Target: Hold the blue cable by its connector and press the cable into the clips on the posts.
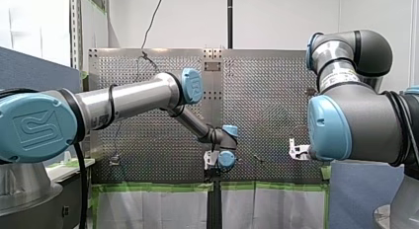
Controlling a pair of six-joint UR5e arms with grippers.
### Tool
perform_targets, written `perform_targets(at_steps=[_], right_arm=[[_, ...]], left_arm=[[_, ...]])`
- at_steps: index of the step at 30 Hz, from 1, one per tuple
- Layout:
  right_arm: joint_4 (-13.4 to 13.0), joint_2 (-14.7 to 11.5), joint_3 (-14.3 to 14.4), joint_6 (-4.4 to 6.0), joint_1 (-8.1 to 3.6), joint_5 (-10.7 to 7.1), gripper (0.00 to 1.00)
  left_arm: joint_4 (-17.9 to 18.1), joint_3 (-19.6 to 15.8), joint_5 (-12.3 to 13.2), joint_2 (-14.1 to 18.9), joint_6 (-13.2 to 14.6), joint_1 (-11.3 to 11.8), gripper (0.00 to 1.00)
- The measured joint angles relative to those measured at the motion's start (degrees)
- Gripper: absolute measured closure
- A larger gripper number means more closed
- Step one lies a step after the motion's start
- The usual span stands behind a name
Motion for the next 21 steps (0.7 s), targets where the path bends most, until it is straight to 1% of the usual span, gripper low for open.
perform_targets(at_steps=[1,5,8,12,14,18,21], right_arm=[[0.00,0.04,0.00,-0.01,0.01,0.00,1.00],[0.04,0.16,-0.01,-0.02,0.02,-0.01,1.00],[0.07,0.19,-0.01,-0.02,0.02,-0.04,1.00],[0.08,0.22,-0.01,-0.02,0.02,-0.07,1.00],[0.08,0.22,-0.01,-0.03,0.02,-0.08,1.00],[0.37,0.27,-0.02,-0.17,0.17,-0.15,1.00],[0.65,0.29,-0.01,-0.25,0.30,-0.17,1.00]], left_arm=[[0.03,0.00,0.38,0.00,-0.12,-0.09,0.00],[-0.30,-0.14,2.16,0.04,-0.63,-0.48,0.00],[-1.40,-0.49,3.65,0.09,-0.74,-0.69,0.00],[-3.49,-1.19,5.53,0.09,0.32,-1.17,0.00],[-4.42,-1.74,5.48,0.09,1.14,-1.50,0.00],[-6.55,-3.01,4.50,0.36,3.18,-2.42,0.00],[-7.42,-4.44,5.23,1.36,4.81,-3.33,0.00]])
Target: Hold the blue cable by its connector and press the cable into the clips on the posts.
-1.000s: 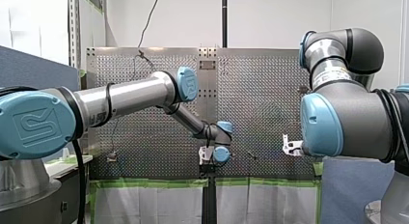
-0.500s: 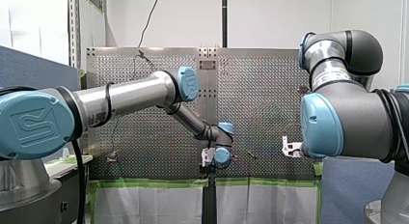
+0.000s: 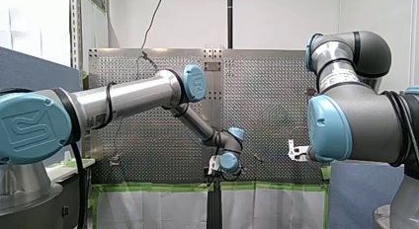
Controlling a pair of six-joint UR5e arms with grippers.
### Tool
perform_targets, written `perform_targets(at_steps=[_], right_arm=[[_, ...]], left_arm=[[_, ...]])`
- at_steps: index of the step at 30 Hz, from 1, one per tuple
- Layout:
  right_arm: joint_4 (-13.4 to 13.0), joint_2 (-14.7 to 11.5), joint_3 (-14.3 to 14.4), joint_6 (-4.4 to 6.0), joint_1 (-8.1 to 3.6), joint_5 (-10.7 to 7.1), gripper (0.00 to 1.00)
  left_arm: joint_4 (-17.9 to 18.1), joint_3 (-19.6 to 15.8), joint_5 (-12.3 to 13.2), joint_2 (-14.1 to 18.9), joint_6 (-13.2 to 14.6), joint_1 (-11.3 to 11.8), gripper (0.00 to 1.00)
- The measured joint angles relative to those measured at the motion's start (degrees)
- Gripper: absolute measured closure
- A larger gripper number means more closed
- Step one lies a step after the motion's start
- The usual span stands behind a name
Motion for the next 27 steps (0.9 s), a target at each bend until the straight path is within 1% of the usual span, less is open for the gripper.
perform_targets(at_steps=[3,6,10,13,18,27], right_arm=[[0.10,0.01,0.00,-0.02,0.05,-0.03,1.00],[0.13,0.01,-0.01,-0.03,0.08,-0.15,1.00],[0.14,0.01,0.00,0.02,0.20,-0.31,1.00],[0.21,0.01,0.00,0.01,0.22,-0.35,1.00],[0.44,0.02,0.00,-0.06,0.26,-0.42,1.00],[0.85,0.03,0.00,-0.23,0.32,-0.45,1.00]], left_arm=[[0.80,-1.70,1.39,1.48,0.84,-0.81,0.00],[1.19,-2.53,2.54,2.34,0.61,-1.69,0.00],[1.58,-2.09,4.30,2.66,-0.57,-3.30,0.00],[2.68,-1.23,5.24,2.70,-1.96,-4.73,0.00],[3.29,-0.60,5.58,2.72,-3.97,-6.32,0.00],[3.72,-0.85,5.47,2.77,-4.61,-7.05,0.00]])
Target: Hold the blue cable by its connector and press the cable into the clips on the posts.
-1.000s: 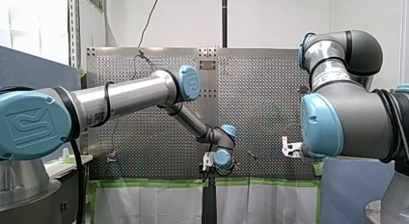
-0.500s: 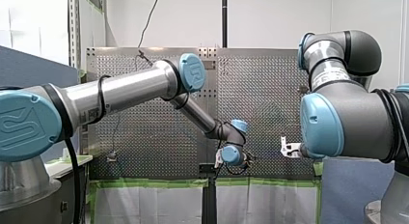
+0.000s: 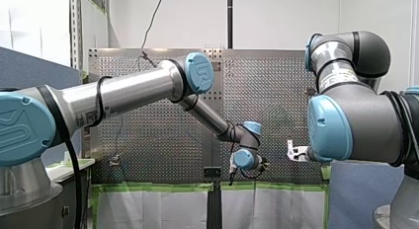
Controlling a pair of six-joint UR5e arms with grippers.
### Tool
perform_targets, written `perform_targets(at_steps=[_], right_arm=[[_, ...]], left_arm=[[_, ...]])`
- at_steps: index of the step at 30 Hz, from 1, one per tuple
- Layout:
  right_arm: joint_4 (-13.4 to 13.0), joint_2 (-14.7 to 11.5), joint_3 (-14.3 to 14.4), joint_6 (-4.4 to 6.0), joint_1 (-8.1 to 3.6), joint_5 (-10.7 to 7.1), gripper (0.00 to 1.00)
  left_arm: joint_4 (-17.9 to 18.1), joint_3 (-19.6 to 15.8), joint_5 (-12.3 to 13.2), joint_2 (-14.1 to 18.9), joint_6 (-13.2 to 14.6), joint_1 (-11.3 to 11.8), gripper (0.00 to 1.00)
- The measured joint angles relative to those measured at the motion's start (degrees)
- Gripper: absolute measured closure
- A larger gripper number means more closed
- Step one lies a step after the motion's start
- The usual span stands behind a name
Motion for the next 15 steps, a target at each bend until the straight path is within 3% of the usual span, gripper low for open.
perform_targets(at_steps=[15], right_arm=[[0.17,-0.01,-0.01,-0.07,-0.08,-0.09,1.00]], left_arm=[[4.23,-0.18,-4.35,-0.04,-1.17,-0.55,0.00]])
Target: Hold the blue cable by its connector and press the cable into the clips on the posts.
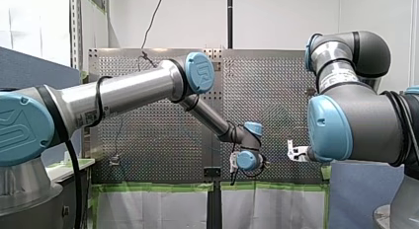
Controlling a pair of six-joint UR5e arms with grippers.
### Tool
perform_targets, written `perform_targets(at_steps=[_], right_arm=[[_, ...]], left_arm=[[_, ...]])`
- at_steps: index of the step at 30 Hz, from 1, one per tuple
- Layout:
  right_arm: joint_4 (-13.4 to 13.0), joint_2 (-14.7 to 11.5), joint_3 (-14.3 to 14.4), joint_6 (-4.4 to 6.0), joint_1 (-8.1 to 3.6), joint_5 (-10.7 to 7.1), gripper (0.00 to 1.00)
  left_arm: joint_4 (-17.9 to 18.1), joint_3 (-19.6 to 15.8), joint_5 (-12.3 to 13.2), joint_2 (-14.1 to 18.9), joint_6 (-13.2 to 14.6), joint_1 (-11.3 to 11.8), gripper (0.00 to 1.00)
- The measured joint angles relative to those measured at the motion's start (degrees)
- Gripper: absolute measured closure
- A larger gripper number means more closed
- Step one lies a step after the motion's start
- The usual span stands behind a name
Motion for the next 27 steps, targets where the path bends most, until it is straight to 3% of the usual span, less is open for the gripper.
perform_targets(at_steps=[20,27], right_arm=[[0.09,0.02,0.01,0.09,-0.05,-0.26,1.00],[0.52,0.01,-0.04,0.18,-0.36,-0.36,1.00]], left_arm=[[-0.38,-0.98,-0.93,0.10,-0.21,-0.09,0.00],[-0.84,-4.23,-3.63,3.28,2.28,-1.66,0.00]])
